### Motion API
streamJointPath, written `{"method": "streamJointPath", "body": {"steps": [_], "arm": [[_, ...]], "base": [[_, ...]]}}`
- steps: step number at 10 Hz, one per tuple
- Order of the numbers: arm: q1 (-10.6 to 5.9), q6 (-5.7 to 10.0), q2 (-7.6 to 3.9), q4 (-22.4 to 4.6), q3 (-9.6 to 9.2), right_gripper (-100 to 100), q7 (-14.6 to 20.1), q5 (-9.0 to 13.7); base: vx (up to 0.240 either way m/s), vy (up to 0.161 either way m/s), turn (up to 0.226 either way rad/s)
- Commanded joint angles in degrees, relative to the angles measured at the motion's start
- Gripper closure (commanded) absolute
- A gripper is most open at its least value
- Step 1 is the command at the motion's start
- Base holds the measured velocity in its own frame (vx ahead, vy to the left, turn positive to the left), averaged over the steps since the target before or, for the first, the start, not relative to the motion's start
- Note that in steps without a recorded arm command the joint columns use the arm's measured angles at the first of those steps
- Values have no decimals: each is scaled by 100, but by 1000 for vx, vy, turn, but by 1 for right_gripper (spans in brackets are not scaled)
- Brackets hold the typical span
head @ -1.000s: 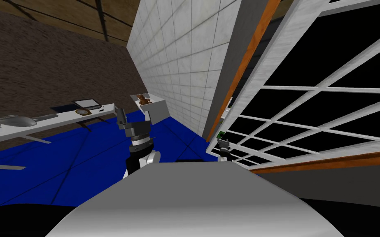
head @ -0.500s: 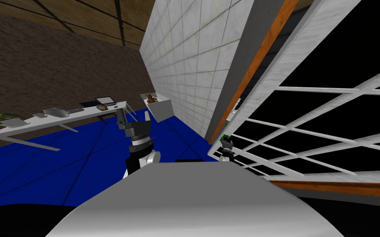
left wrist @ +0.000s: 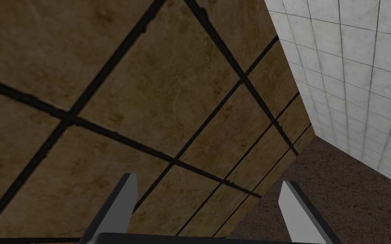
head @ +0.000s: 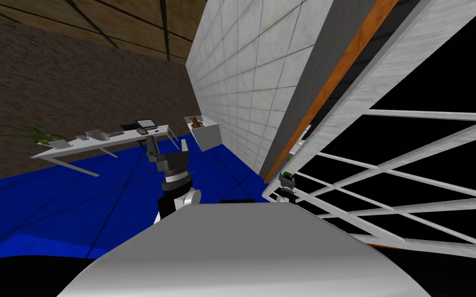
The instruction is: Pull the door open
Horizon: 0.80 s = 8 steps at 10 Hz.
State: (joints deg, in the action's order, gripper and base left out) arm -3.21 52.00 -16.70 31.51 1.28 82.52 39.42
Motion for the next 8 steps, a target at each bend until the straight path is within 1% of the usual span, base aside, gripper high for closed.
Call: {"method": "streamJointPath", "body": {"steps": [1, 6, 7, 8], "arm": [[1, -1, 1, 7, -11, 100, -5, 0], [1, -1, 1, 7, -11, 100, -5, 0], [14, -6, -15, 45, -120, 100, 56, -74], [19, -8, -20, 65, -174, 100, 87, -110]], "base": [[0, 3, -33], [0, 1, -2], [-164, 2, 56], [-239, -23, 80]]}}
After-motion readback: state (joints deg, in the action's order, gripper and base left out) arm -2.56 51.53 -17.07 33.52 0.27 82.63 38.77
